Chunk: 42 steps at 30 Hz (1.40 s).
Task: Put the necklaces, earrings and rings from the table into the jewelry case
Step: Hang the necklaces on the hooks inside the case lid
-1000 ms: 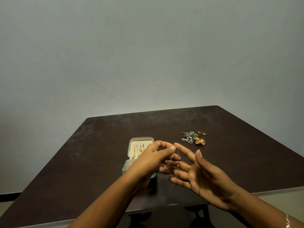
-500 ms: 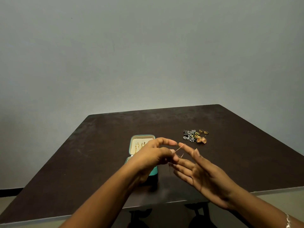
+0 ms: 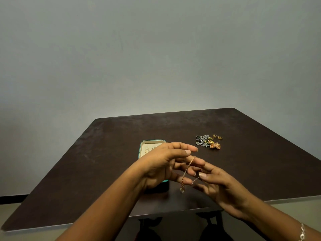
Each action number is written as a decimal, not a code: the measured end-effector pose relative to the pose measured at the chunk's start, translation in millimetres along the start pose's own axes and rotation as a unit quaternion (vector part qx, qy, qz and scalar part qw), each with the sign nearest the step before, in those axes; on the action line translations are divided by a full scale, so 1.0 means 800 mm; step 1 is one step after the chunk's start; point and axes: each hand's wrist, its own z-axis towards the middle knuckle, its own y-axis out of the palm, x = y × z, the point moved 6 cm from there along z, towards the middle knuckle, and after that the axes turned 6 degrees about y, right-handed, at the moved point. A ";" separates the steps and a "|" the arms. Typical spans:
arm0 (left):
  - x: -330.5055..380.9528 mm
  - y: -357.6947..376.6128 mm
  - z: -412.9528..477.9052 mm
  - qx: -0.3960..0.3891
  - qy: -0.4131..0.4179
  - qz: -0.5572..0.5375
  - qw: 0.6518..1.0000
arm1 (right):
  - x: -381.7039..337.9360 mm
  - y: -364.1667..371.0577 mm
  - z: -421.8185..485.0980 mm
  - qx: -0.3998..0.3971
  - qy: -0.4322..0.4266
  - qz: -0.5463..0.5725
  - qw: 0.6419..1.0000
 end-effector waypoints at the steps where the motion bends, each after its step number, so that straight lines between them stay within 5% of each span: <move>1: 0.000 0.001 0.000 -0.005 -0.002 -0.004 1.000 | 0.004 0.003 0.001 -0.019 0.014 0.003 1.000; 6: 0.005 -0.008 -0.001 0.022 0.011 -0.037 0.999 | 0.018 0.001 0.003 -0.027 0.044 0.039 0.998; 13: 0.009 -0.031 -0.001 0.087 0.015 -0.049 0.995 | -0.010 -0.009 0.003 -0.011 -0.039 0.130 0.991; 27: -0.007 0.010 -0.001 -0.055 0.000 -0.014 0.998 | 0.001 0.014 -0.005 -0.050 0.024 0.064 0.996; 37: 0.002 -0.021 0.000 0.062 0.022 -0.077 0.995 | -0.035 -0.016 -0.006 0.011 -0.042 0.193 0.980; 42: -0.003 -0.012 0.002 0.039 0.022 -0.065 0.997 | -0.051 -0.019 -0.014 0.022 -0.035 0.133 0.990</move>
